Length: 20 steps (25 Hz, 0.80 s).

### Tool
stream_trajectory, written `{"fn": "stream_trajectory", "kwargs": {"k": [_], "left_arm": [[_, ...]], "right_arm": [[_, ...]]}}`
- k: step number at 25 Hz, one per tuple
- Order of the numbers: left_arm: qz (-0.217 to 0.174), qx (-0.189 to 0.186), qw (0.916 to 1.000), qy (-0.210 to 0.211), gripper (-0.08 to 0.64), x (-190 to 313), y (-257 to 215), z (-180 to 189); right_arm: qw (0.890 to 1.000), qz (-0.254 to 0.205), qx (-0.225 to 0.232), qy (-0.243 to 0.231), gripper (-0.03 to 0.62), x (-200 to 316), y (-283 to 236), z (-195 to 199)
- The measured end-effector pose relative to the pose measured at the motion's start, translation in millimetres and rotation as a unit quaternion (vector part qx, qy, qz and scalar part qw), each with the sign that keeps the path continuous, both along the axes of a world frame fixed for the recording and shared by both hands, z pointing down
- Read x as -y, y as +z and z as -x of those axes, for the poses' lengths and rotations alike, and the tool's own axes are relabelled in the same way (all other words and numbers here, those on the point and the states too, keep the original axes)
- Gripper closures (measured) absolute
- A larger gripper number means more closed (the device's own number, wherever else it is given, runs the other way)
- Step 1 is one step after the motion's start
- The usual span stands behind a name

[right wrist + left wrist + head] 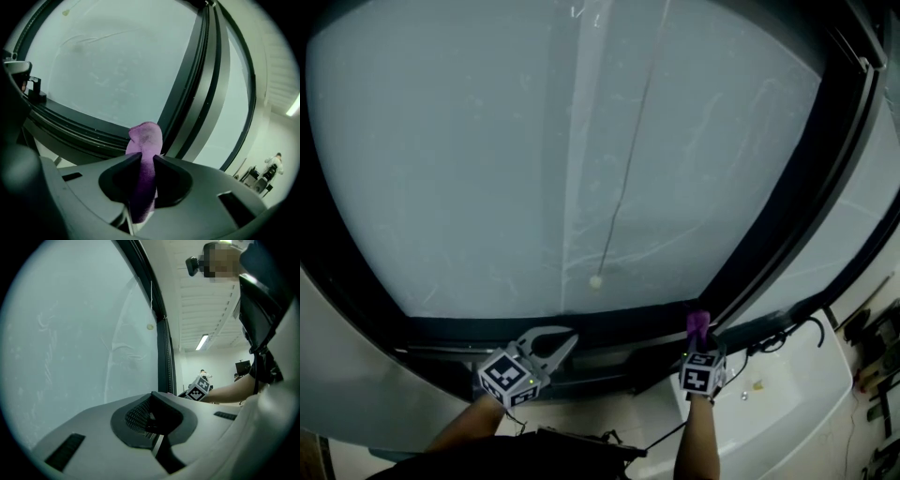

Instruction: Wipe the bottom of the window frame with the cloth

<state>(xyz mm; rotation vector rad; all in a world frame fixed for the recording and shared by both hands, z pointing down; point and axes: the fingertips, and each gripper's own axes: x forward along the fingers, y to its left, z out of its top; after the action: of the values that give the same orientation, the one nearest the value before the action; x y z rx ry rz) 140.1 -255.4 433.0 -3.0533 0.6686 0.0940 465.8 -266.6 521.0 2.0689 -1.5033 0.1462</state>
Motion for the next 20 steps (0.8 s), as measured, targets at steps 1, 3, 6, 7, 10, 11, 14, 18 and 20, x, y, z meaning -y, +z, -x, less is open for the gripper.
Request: {"fn": "stream_trajectory", "kwargs": {"k": [1, 3, 6, 7, 10, 11, 14, 18, 20], "left_arm": [[0.000, -0.001, 1.0000, 0.001, 0.558, -0.3, 0.6, -0.1], [0.002, -0.006, 1.0000, 0.004, 0.558, -0.5, 1.1, 0.3], [0.001, -0.010, 0.9999, 0.009, 0.558, -1.2, 0.5, 1.1], [-0.001, -0.010, 0.9999, 0.009, 0.558, -1.6, 0.4, 1.4], [-0.007, -0.010, 0.9999, 0.005, 0.558, -0.9, 2.2, 3.2], [-0.010, -0.012, 0.9999, 0.003, 0.558, 0.3, 1.8, 3.5], [-0.017, -0.023, 0.9996, 0.002, 0.558, 2.3, -2.4, 2.2], [-0.017, -0.020, 0.9996, 0.001, 0.558, 0.5, -4.4, 1.1], [-0.018, -0.015, 0.9997, -0.006, 0.558, 0.6, -3.6, 0.7]], "right_arm": [[1.000, 0.003, 0.002, -0.003, 0.518, -4.8, 2.8, 4.6], [1.000, 0.005, 0.004, -0.003, 0.518, -16.5, 6.3, 13.0], [1.000, -0.020, 0.023, -0.001, 0.517, -38.8, 0.9, 26.5], [0.999, -0.036, 0.035, -0.003, 0.517, -47.2, -3.8, 32.3], [0.994, -0.088, 0.070, -0.017, 0.518, -74.0, -19.2, 50.9], [0.991, -0.105, 0.079, -0.020, 0.518, -82.6, -25.1, 56.5], [0.983, -0.152, 0.097, -0.016, 0.520, -107.4, -45.6, 70.6], [0.972, -0.202, 0.122, -0.013, 0.522, -134.1, -63.5, 79.9], [0.967, -0.218, 0.131, -0.016, 0.522, -142.2, -67.6, 78.2]]}}
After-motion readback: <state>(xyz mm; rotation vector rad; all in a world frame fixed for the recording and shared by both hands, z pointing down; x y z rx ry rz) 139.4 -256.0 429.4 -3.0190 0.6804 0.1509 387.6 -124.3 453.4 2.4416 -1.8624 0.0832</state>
